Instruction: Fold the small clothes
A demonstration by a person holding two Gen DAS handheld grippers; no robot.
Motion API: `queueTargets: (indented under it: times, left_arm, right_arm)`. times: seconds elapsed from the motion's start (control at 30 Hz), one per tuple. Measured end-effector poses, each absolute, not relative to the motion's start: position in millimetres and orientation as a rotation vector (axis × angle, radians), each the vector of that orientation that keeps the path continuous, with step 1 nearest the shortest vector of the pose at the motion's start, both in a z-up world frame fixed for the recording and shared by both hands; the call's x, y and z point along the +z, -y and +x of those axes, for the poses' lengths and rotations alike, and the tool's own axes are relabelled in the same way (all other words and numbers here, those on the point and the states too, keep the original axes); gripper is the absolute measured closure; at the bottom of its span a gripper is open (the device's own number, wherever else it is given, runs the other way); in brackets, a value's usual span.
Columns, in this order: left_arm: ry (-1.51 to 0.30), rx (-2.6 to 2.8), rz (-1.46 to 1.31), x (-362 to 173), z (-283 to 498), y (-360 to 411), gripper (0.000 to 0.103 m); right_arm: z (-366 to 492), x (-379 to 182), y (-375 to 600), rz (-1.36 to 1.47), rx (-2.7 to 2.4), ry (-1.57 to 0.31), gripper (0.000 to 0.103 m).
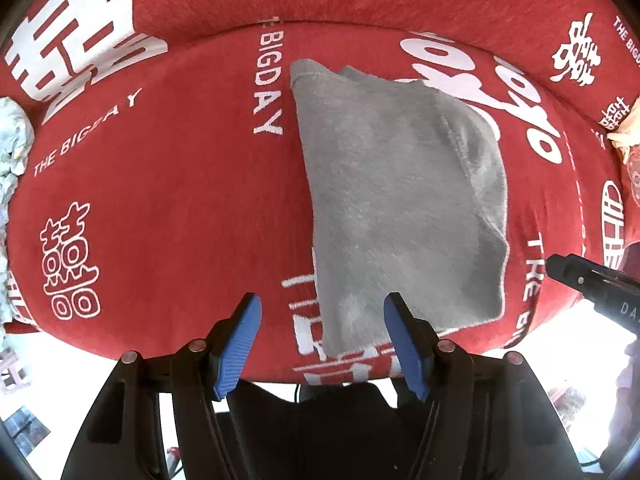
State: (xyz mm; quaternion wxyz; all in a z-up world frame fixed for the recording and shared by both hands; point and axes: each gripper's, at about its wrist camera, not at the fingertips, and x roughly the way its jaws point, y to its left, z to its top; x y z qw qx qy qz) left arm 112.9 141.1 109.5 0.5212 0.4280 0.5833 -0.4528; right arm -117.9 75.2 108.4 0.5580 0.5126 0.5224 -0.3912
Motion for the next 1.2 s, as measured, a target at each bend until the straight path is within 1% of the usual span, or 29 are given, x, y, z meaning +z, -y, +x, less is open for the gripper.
queueTargets:
  times: [0.07, 0.1, 0.13, 0.17, 0.2, 0.27, 0.4, 0.47, 0.57, 0.6, 1.2]
  left_arm:
    - [-1.391, -1.087, 1.019, 117.9, 110.2, -142.7, 0.038]
    - [-1.375, -1.094, 1.013, 125.0, 108.6, -143.3, 0.035]
    - [-1.362, -1.092, 1.012, 128.7, 108.0, -143.4, 0.016]
    - [-1.343, -1.091, 1.004, 134.1, 107.7, -143.6, 0.006]
    - [-1.326, -1.099, 0.990, 139.5, 107.6, -143.6, 0.006]
    - [-1.324, -1.102, 0.986, 143.9, 107.4, -142.9, 0.006]
    - [-1.359, -1.098, 0.963, 151.2, 109.6, -143.8, 0.006]
    - [-1.342, -1.096, 0.963, 156.1, 108.1, -145.2, 0.006]
    - [-1.311, -1.093, 0.979, 162.7, 107.1, -146.4, 0.006]
    - [-1.312, -1.094, 0.978, 164.2, 107.2, -147.1, 0.006]
    - [-1.244, -1.056, 1.006, 177.8, 101.8, -155.4, 0.006]
  right_arm:
    - [-113.6, 118.5, -78.3, 1.176, -0.934, -1.239, 0.054]
    - [-110.3, 125.1, -79.7, 1.154, -0.939, -1.238, 0.049]
    - [-107.9, 129.4, -80.0, 1.140, -0.944, -1.235, 0.041]
    - [-105.2, 134.6, -81.3, 1.124, -0.950, -1.231, 0.037]
    - [-102.8, 139.4, -82.9, 1.118, -0.951, -1.221, 0.034]
    - [-99.0, 145.9, -84.1, 1.118, -0.945, -1.206, 0.033]
    - [-92.6, 158.4, -86.1, 1.089, -0.960, -1.191, 0.023]
    - [-90.3, 164.7, -87.2, 1.060, -0.980, -1.188, 0.022]
    - [-88.2, 171.1, -87.8, 1.026, -1.005, -1.194, 0.010]
    - [-88.1, 172.6, -88.3, 1.019, -1.013, -1.195, 0.000]
    - [-82.7, 182.7, -93.2, 1.015, -1.008, -1.208, 0.000]
